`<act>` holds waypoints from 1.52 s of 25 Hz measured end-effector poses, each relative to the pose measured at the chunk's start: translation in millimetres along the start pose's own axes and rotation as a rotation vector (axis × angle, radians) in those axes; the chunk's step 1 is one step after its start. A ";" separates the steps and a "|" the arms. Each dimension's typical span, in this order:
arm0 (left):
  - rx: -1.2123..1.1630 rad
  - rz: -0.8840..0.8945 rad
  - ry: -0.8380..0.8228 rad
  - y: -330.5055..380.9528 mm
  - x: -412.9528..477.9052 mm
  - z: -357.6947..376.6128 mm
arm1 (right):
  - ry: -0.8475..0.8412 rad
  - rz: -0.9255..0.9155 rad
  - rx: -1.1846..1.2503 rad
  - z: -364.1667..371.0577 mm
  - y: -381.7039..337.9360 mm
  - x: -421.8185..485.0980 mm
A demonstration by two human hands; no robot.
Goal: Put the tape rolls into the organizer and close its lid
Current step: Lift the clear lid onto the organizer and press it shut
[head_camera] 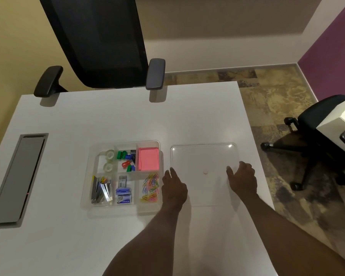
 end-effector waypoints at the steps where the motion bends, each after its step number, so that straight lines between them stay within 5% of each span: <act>1: 0.022 -0.016 0.003 4.0 3.3 0.8 | -0.016 0.021 -0.008 1.8 2.8 5.3; 10: -0.063 -0.207 0.020 21.4 14.3 0.6 | -0.080 0.177 0.030 13.3 10.1 23.9; 15: -0.188 -0.160 0.109 28.8 8.4 -3.6 | -0.039 0.355 0.046 1.1 25.1 22.5; 26: -0.456 0.007 0.528 9.5 -12.0 -74.3 | 0.180 0.094 0.235 -51.1 -35.6 5.2; 38: -0.553 0.071 0.810 -107.8 -19.0 -241.2 | 0.142 -0.183 0.739 -68.3 -181.9 -59.4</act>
Point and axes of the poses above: each hand's wrist, its own x-axis towards the middle knuckle, its own z-axis out of the palm, y = z × x, the point moved 4 cm from there along x, towards the middle knuckle, and after that the axes turned 4 degrees about y, right-handed, at the moved point
